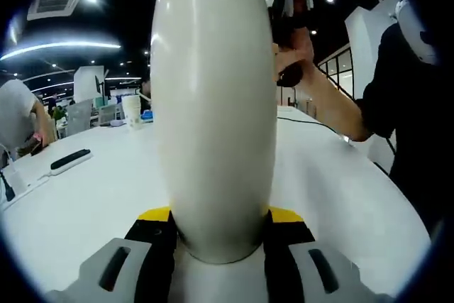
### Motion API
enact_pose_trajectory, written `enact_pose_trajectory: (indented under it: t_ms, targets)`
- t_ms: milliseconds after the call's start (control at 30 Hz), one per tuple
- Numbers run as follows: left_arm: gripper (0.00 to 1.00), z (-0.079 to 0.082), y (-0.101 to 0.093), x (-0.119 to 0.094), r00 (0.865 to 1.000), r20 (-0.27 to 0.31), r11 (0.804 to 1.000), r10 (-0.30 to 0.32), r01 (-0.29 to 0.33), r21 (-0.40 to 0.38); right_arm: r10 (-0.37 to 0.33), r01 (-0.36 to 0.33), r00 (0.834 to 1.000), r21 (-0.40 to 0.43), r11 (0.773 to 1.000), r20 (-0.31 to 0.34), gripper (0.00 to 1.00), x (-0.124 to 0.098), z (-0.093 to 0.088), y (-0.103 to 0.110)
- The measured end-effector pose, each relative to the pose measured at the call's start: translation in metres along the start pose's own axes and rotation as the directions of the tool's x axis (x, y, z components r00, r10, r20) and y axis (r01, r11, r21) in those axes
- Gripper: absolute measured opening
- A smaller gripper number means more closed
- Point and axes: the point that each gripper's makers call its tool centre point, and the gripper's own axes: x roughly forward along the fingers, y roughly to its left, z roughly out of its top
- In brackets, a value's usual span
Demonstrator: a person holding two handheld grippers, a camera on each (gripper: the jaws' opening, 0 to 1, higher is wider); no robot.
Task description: Grasp the water cup twist off the cup lid place the cup lid on the table
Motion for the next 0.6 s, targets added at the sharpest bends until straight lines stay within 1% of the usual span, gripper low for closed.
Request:
enact_pose_trajectory:
  t_ms: [33,67,133,167,200,233,267,333,367,400,500,567,600]
  targets:
    - [0.5,0.0,0.0,0.0,1.0,0.0,1.0,0.0,0.0,0.0,-0.06,0.06,0.998,-0.017,0.998,0.006,0.69,-0.003,0.001,-0.001]
    - [0.5,0.0,0.0,0.0,1.0,0.0,1.0,0.0,0.0,0.001,-0.118,0.118,0.993,-0.058,0.991,0.002,0.68,-0.005,0.0,-0.001]
    - [0.5,0.0,0.0,-0.001,1.0,0.0,1.0,0.002,-0.002,0.0,-0.216,0.213,0.976,-0.154,0.965,-0.004,0.66,-0.01,0.001,0.0]
    - [0.5,0.0,0.0,-0.001,1.0,0.0,1.0,0.002,-0.002,0.0,-0.248,0.246,0.969,-0.183,0.952,0.01,0.64,-0.012,0.004,0.002]
    - [0.5,0.0,0.0,-0.001,1.0,0.0,1.0,0.003,-0.003,0.0,-0.26,0.26,0.965,-0.191,0.946,0.025,0.63,-0.011,0.006,0.004]
    - [0.5,0.0,0.0,-0.001,1.0,0.0,1.0,0.003,-0.003,0.0,-0.282,0.281,0.959,-0.202,0.938,0.024,0.63,-0.011,0.005,0.006]
    - [0.5,0.0,-0.001,-0.001,1.0,0.0,1.0,0.004,-0.004,0.0,-0.305,0.3,0.952,-0.221,0.928,0.009,0.63,-0.011,0.003,0.007]
    - [0.5,0.0,-0.001,-0.001,1.0,-0.001,1.0,0.005,-0.005,0.0,-0.318,0.304,0.948,-0.249,0.92,-0.016,0.61,-0.006,-0.003,0.005]
    - [0.5,0.0,-0.001,-0.001,1.0,-0.001,1.0,0.005,-0.005,0.0,-0.317,0.302,0.948,-0.251,0.92,-0.022,0.57,-0.005,-0.004,0.005]
    - [0.5,0.0,-0.001,-0.001,1.0,-0.001,1.0,0.005,-0.005,0.0,-0.322,0.303,0.946,-0.252,0.919,-0.038,0.56,-0.003,-0.009,0.001]
    - [0.5,0.0,-0.001,-0.001,1.0,-0.001,1.0,0.006,-0.006,-0.001,-0.326,0.3,0.943,-0.258,0.918,-0.062,0.52,-0.001,-0.014,-0.005]
    - [0.5,0.0,-0.001,-0.001,1.0,-0.001,1.0,0.007,-0.007,-0.002,-0.336,0.305,0.938,-0.271,0.913,-0.079,0.47,-0.002,-0.017,-0.011]
    - [0.5,0.0,-0.002,-0.001,1.0,-0.002,1.0,0.007,-0.007,-0.004,-0.317,0.288,0.945,-0.257,0.923,-0.082,0.47,-0.002,-0.016,-0.011]
